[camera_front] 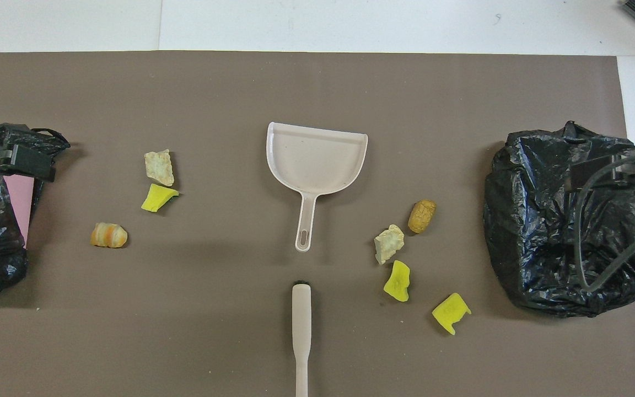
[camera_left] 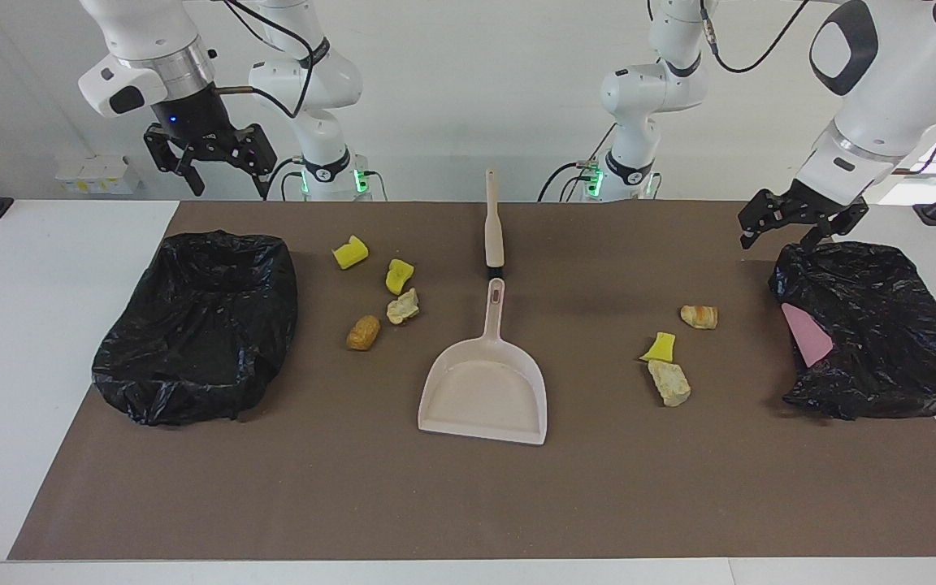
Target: Sweep and dump trash in bin
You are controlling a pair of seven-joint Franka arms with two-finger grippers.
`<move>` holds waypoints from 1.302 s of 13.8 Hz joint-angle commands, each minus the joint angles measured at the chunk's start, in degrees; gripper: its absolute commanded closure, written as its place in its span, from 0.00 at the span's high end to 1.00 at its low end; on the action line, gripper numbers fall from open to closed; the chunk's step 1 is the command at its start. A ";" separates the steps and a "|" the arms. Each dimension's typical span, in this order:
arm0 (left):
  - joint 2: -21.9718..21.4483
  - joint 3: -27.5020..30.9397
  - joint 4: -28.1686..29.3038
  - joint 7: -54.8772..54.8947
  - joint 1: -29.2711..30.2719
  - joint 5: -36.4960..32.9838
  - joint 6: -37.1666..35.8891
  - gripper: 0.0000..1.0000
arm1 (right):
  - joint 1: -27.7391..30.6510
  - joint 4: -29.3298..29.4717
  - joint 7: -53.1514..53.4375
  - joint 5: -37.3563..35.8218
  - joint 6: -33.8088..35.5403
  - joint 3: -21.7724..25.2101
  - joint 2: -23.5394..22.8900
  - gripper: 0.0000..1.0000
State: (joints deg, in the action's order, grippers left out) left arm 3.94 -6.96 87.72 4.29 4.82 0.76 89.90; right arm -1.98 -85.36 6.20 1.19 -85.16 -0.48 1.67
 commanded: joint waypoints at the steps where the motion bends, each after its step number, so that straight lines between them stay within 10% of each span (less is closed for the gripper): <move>1: 0.20 0.19 -0.89 0.72 -0.16 -0.93 -1.31 1.00 | 0.84 -0.86 -1.54 1.18 0.35 -0.31 1.06 1.00; 18: -0.25 0.10 0.52 0.63 -0.16 -0.93 -0.43 1.00 | 0.93 -0.86 -1.45 1.18 0.35 -0.31 1.05 1.00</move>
State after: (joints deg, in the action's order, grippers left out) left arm 3.99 -6.97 87.99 4.30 4.82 0.73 89.88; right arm -1.97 -85.36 6.20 1.19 -85.16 -0.48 1.69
